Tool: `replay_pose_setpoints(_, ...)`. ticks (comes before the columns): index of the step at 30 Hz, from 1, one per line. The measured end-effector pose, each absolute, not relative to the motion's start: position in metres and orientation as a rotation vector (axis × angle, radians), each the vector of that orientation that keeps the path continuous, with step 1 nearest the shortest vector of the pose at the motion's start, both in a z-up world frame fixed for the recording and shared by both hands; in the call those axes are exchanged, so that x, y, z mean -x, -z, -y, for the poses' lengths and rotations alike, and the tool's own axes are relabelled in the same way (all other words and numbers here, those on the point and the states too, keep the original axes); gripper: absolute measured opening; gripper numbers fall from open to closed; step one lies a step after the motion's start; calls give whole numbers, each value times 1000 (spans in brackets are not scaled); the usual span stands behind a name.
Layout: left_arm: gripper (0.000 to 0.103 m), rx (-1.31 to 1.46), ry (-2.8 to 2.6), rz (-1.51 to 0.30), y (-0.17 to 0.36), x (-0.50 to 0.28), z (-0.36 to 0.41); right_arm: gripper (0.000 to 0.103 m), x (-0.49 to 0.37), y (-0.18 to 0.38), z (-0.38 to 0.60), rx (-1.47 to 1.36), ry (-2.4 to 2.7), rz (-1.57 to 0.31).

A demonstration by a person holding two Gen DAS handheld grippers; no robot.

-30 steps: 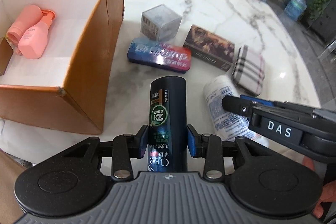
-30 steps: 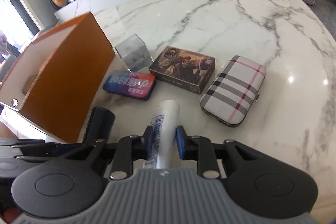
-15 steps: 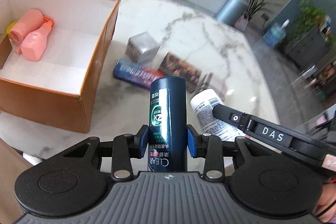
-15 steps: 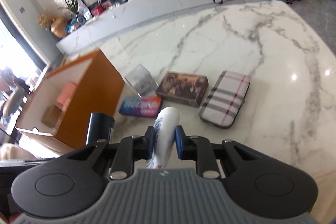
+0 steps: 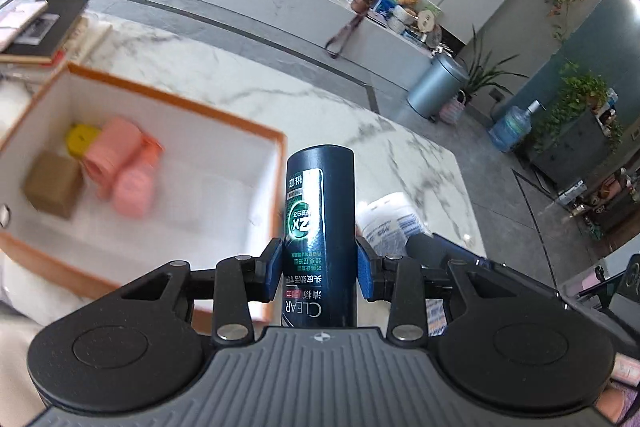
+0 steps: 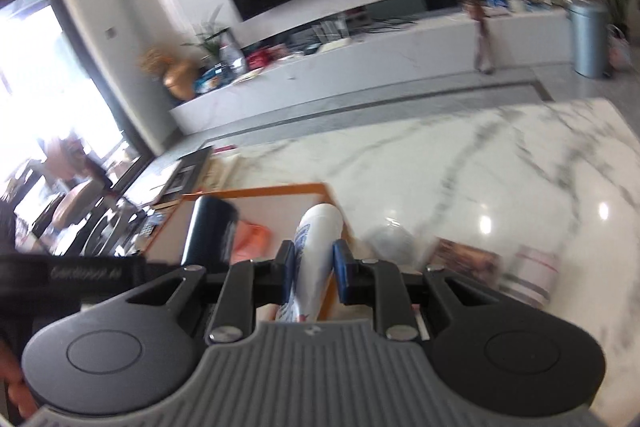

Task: Organize rigid objects
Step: 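Lift and carry the shampoo bottle and lotion bottle over the box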

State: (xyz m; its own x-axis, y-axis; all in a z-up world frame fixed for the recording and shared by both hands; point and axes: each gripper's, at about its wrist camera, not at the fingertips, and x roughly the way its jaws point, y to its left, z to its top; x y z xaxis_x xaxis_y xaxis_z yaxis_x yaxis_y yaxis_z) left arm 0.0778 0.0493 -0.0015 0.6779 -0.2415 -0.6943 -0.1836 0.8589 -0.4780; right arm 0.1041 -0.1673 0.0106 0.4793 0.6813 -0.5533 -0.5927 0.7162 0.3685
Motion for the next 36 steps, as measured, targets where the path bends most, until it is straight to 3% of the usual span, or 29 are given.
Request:
replay_pose_setpoints(7,42,539,-5,-925,24,-112,-100,21,-111,-16,86,-19,-839,-746)
replay_pose_setpoints(20,42,623,7,-1161,123,-175,-163,21,-147,62,-16,279,-770,-835)
replay_pose_setpoints(36,42,549,62,-1265,151,-216,-173,23,-175,107,-63,477,-740,-860)
